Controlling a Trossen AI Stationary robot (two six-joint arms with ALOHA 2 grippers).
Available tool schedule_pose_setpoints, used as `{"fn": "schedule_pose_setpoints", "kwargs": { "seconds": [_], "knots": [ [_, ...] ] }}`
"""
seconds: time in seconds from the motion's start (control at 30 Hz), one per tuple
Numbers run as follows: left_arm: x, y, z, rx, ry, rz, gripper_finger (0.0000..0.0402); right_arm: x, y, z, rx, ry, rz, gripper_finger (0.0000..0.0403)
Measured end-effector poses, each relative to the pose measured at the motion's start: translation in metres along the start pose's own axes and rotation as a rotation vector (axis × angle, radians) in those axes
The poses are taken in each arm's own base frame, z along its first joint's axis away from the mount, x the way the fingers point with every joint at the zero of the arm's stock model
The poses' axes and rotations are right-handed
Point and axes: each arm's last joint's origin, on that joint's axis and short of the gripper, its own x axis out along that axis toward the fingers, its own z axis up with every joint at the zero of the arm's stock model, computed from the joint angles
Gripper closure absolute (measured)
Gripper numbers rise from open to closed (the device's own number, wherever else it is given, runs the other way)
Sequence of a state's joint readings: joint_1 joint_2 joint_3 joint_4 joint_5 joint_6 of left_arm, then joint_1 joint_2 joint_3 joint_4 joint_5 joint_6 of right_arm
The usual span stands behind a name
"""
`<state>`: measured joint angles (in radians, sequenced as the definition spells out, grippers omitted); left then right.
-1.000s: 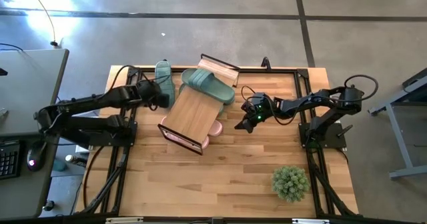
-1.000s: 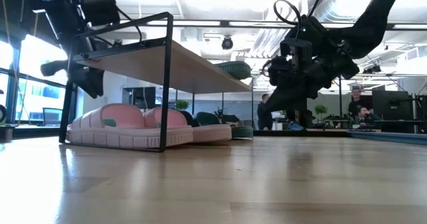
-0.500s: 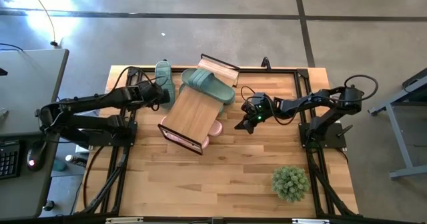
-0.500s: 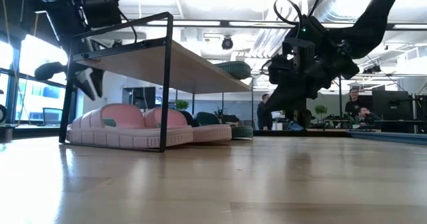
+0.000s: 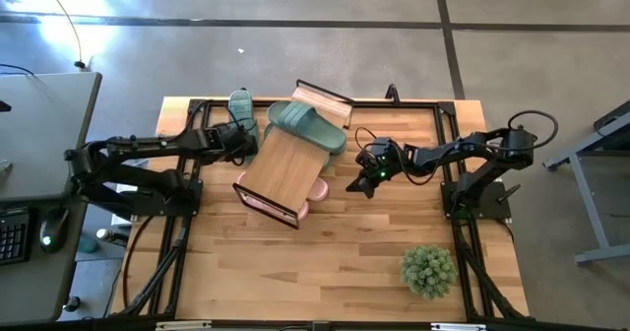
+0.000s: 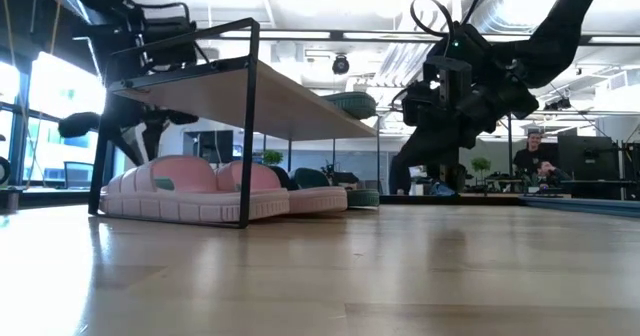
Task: Pick and place slides into the shelf
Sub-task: Put the green slide on the shelf
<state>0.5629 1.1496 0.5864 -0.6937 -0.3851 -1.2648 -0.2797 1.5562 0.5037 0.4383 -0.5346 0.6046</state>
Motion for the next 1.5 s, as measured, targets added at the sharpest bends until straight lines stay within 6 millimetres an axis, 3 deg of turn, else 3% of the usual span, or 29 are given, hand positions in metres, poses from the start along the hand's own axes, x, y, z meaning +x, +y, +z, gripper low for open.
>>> {"fn": "schedule_pose_setpoints", "kwargs": {
  "seconds": [0.13,0.43,0.7,0.87,1.0,1.3,1.5],
  "knots": [
    [0.01,0.014,-0.009,-0.055,0.004,-0.04,0.0341,0.0,0.0,0.0,0.005,0.0,0.0,0.0402],
    [0.031,0.044,-0.028,-0.242,-0.082,-0.349,0.0341,0.0,0.0,0.0,0.019,0.001,0.001,0.0402],
    [0.021,0.056,-0.023,-0.268,-0.241,-0.417,0.0341,0.0,0.001,0.001,0.017,-0.008,0.007,0.0402],
    [0.017,0.063,-0.021,-0.117,-0.349,-0.352,0.0335,0.0,0.001,0.001,0.015,-0.01,0.008,0.0402],
    [0.016,0.064,-0.021,-0.116,-0.354,-0.35,0.0295,0.0,0.001,0.001,0.015,-0.01,0.009,0.0402],
    [0.02,0.074,-0.026,-0.138,-0.309,-0.254,0.0158,0.0,0.001,0.001,0.019,-0.001,0.022,0.0402],
    [0.023,0.073,-0.029,-0.137,-0.209,-0.276,0.0109,0.0,0.002,0.001,0.019,0.005,0.029,0.0402]
  ]
}}
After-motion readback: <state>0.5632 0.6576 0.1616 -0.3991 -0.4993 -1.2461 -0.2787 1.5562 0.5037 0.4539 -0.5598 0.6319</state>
